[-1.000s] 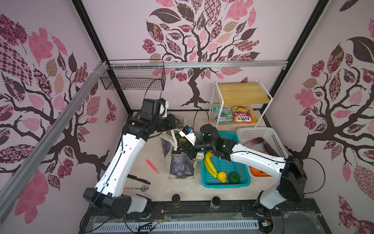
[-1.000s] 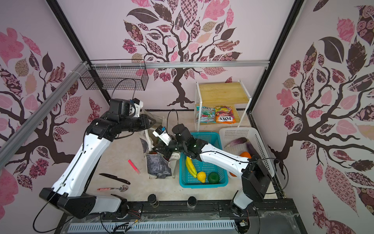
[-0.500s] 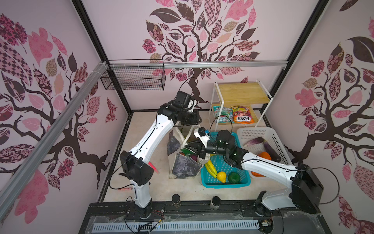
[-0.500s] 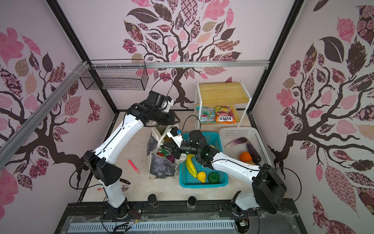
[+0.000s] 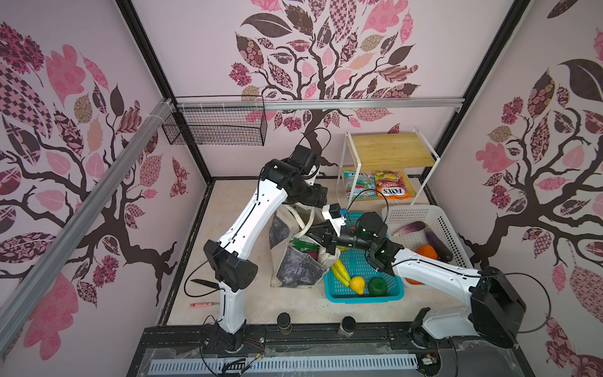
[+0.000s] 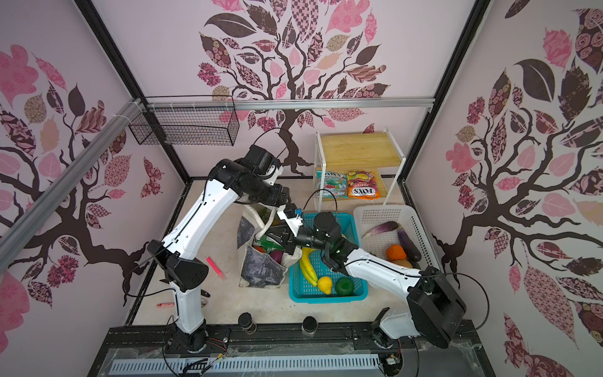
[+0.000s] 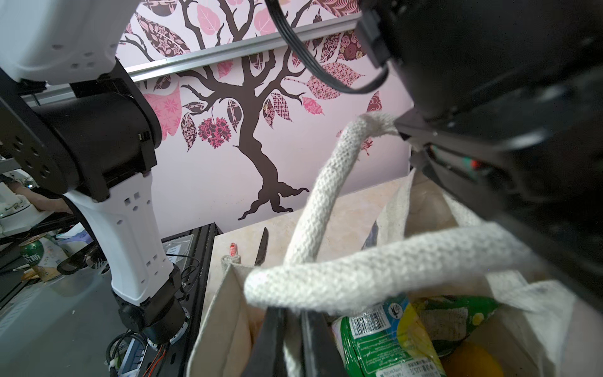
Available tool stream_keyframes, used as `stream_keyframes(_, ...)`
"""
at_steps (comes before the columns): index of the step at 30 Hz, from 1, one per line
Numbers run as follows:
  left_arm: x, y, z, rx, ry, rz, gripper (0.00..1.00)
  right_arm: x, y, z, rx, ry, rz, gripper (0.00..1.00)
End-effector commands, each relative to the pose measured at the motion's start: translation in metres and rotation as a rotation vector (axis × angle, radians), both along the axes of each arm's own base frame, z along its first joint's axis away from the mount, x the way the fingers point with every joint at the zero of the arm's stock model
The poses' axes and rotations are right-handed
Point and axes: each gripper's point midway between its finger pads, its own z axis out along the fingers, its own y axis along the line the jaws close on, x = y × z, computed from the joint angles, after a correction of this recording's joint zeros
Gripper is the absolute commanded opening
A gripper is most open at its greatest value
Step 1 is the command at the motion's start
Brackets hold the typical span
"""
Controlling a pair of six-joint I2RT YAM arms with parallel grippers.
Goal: Place the food into the grocery bag and tie it
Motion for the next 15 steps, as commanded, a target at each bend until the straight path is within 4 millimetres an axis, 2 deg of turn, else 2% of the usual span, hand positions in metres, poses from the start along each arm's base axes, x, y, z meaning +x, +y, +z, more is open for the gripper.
stream_keyframes(1,0.006,0.031,0.033,0.079,-0.136,0.091,0.98,-0.001,0.005,0.017,0.041,-0.022,0.026,0.0)
stream_keyframes(7,0.005,0.031,0.044,0.094,-0.168,0.112,0.98,0.0,0.006,0.015,0.035,-0.014,0.027,0.0)
stream_keyframes(10,0.009,0.032,0.058,0.085,-0.21,0.125,0.98,0.001,0.007,0.015,0.034,-0.014,0.027,0.0)
stream_keyframes(12,0.014,0.039,0.071,0.103,-0.254,0.154,0.98,0.001,0.007,0.015,0.033,-0.011,0.027,0.0)
stream_keyframes(15,0.015,0.05,0.073,0.157,-0.268,0.186,0.97,0.001,0.008,0.014,0.03,-0.007,0.03,0.0)
